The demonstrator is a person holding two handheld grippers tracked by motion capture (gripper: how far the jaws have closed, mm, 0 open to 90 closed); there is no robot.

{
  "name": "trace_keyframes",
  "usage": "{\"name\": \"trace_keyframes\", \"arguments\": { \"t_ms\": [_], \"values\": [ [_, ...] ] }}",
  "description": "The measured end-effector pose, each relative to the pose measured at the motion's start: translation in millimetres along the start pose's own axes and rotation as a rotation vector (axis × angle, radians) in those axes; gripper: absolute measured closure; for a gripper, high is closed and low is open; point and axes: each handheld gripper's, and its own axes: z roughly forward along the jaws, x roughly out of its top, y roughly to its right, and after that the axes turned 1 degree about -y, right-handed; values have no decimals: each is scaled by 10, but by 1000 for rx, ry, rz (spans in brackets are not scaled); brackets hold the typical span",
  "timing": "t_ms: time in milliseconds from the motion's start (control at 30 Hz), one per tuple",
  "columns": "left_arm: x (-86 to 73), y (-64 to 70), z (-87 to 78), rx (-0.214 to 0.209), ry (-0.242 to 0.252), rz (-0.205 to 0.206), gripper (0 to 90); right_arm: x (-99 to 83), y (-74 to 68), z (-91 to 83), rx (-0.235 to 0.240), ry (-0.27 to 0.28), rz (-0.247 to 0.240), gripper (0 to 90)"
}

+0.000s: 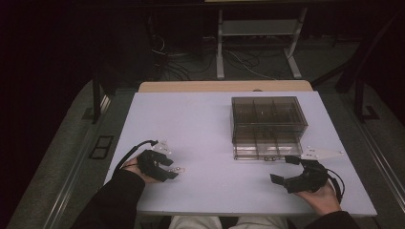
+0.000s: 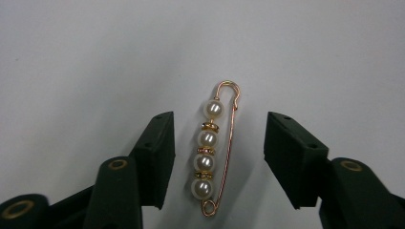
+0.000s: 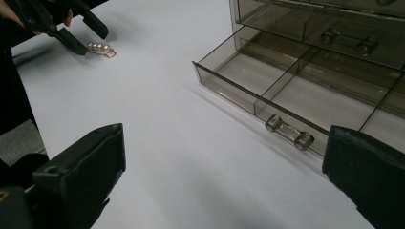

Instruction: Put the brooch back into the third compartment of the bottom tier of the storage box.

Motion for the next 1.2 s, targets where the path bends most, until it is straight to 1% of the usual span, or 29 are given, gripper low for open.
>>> {"name": "trace_keyframes", "arguments": {
  "t_ms": [100, 133, 200, 233, 267, 300, 333, 533, 600, 700, 767, 833, 867, 900, 967, 1033, 1133, 1200],
  "values": [
    [0, 7, 21, 4, -5, -2, 509, 0, 3, 0, 0, 1, 0, 3],
    [1, 3, 25, 5, -13, 9, 518, 0, 3, -1, 0, 1, 0, 3],
    [3, 9, 39, 7, -17, 9, 527, 0, 3, -1, 0, 2, 0, 3],
    [2, 13, 46, 10, -21, 10, 553, 0, 2, -1, 0, 2, 0, 3],
    [4, 12, 50, 9, -29, 15, 553, 0, 2, -1, 0, 2, 0, 3],
    [3, 13, 56, 12, -37, 24, 572, 0, 2, -1, 1, 1, 1, 3],
    [2, 22, 57, 20, -32, 24, 586, 0, 3, 0, 0, 2, 0, 3],
    [0, 17, 51, 35, -37, 30, 693, -1, 8, -1, -2, 5, -5, 3],
    [-1, 17, 49, 37, -38, 26, 714, -1, 9, -1, -2, 5, -5, 3],
    [-3, 15, 47, 31, -37, 25, 780, -1, 7, -1, -2, 4, -4, 3],
    [-2, 10, 49, 26, -33, 17, 787, -2, 8, -1, -2, 5, -5, 3],
    [-1, -8, 44, 12, -35, 11, 789, -2, 9, -1, -3, 4, -4, 3],
    [0, -10, 46, 6, -30, -1, 790, -2, 9, -1, -3, 4, -4, 3],
    [1, -18, 40, -2, -34, -4, 791, -2, 8, -1, -3, 4, -4, 3],
    [1, -26, 44, -13, -25, -17, 790, -2, 8, -2, -2, 5, -4, 3],
    [7, -32, 42, -18, -27, -17, 790, -2, 10, -1, -2, 3, -2, 3],
    [16, -21, 47, -28, -14, -30, 791, -3, 10, 0, -2, 3, -2, 3],
    [18, -28, 39, -30, -13, -30, 790, -4, 10, 2, -2, 2, -2, 3]
  ]
}}
